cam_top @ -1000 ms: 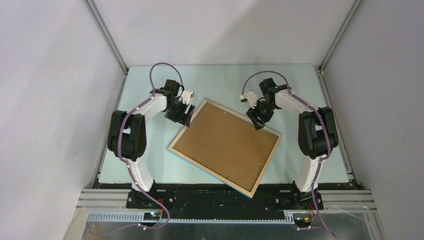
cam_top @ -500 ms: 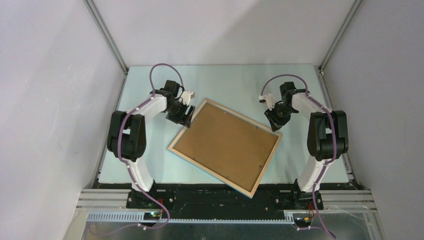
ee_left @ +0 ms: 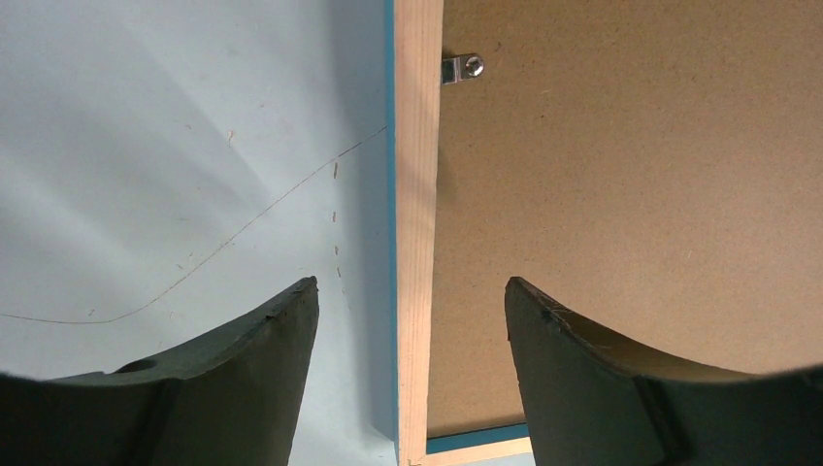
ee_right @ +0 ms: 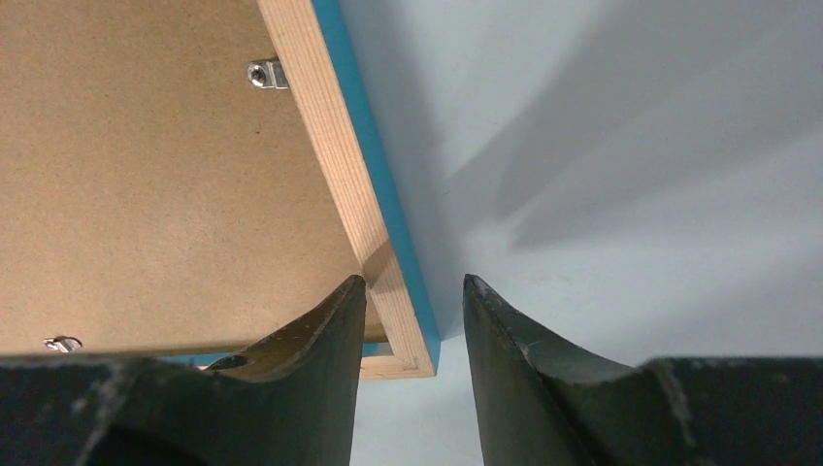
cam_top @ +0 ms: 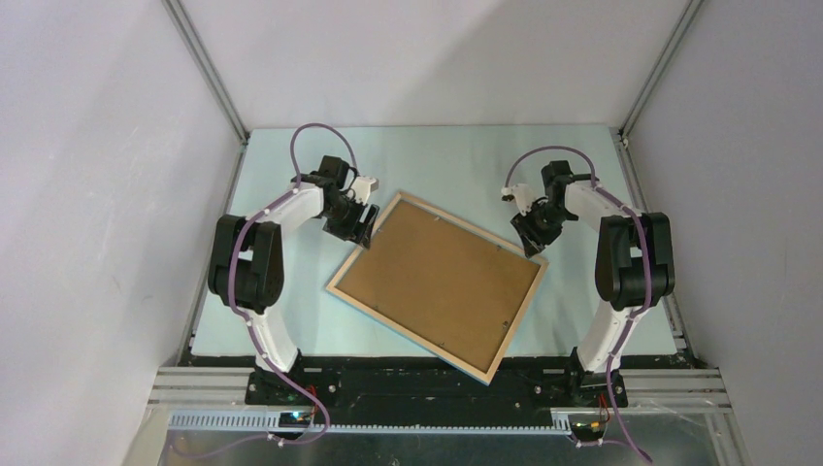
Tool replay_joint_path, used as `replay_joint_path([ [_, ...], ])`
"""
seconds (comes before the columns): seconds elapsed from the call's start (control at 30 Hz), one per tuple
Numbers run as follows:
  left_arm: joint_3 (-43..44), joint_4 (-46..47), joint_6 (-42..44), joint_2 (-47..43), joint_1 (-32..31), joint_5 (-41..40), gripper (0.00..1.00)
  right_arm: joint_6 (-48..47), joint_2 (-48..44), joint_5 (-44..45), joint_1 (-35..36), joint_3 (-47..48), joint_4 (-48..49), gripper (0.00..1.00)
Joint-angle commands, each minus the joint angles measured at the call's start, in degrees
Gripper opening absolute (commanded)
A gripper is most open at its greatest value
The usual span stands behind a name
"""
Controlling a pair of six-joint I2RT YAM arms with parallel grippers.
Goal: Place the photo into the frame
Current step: Install the photo frame at the center of the board.
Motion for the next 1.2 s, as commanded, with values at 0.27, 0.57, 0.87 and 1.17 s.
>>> replay_joint_path([
  [0.27,0.6,0.5,-0.5,1.4,0.2,1.2,0.75,-0.5,-0.3,-1.3,-0.2,-1.8,1.4,0.45],
  [0.57,0.1,0.5,-0.9,3.5,0.2,2.9,0.58,-0.7,1.7,1.6,1.1,-1.4,4.0,0.14],
  [0.87,-3.4,0.5,0.7,2.7,0.2,1.4,0.25,-0.2,6.5,4.0,5.1,5.3,4.6,0.00],
  [1.17,-6.4,0.5,-2.2,0.7,1.7,2.5,0.00,1.0,14.9,5.9,9.3,21.4,1.9,0.00],
])
